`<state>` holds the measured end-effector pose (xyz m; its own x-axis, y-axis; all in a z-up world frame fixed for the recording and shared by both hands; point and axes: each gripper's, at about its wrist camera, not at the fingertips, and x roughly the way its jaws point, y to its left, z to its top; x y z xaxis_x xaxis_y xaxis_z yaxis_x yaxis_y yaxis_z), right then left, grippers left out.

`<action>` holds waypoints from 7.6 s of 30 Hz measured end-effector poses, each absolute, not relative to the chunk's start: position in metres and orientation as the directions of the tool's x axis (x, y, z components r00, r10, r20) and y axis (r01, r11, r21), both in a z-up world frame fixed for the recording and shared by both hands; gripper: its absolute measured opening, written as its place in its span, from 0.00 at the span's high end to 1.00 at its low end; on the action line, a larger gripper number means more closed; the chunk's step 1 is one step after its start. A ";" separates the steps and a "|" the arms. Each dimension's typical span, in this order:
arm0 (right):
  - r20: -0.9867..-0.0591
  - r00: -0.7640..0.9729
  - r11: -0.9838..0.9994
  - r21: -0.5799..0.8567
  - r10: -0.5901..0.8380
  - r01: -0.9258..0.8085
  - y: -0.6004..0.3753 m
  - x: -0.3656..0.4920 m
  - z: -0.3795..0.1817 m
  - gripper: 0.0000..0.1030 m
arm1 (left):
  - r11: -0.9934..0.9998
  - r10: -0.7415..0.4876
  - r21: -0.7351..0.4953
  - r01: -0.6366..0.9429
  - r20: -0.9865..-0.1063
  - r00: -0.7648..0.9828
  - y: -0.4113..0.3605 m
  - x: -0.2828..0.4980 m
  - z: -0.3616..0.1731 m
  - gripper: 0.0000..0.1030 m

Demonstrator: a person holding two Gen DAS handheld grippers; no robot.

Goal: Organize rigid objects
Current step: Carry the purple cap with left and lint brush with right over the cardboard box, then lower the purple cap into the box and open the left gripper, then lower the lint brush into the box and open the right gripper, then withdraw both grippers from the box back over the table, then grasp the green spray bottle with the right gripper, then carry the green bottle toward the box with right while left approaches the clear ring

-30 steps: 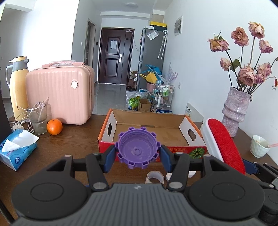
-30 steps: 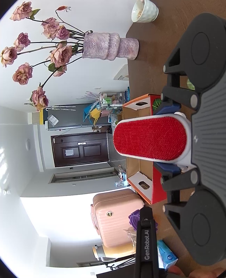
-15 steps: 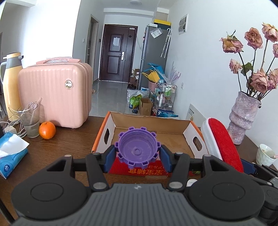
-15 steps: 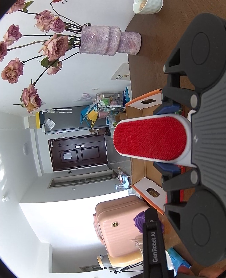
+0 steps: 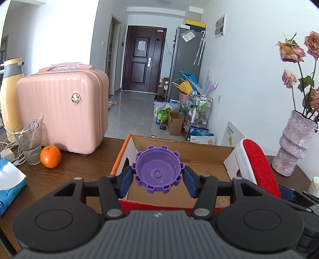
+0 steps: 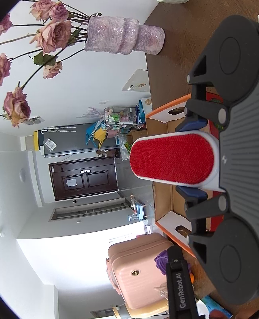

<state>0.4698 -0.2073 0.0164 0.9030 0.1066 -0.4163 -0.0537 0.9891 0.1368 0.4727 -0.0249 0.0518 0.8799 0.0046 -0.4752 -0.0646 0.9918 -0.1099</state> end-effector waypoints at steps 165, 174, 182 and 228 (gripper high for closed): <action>-0.500 0.866 1.000 0.024 0.009 0.004 -0.269 0.338 -0.066 0.71 | 0.995 0.035 -0.054 -0.081 -0.576 0.817 0.028 0.320 -0.013 0.00; -0.440 0.896 0.998 0.052 0.058 -0.040 -0.258 0.316 -0.054 0.71 | 0.996 0.038 -0.045 -0.079 -0.588 0.808 0.027 0.323 -0.016 0.00; -0.427 0.902 0.997 0.063 0.070 -0.047 -0.258 0.312 -0.052 0.70 | 0.999 0.007 -0.028 -0.032 -0.620 0.784 0.015 0.334 -0.019 0.00; -0.481 0.876 0.977 0.186 0.001 0.101 -0.294 0.353 -0.067 0.71 | 0.982 -0.064 0.076 0.171 -0.721 0.690 -0.087 0.448 -0.041 0.59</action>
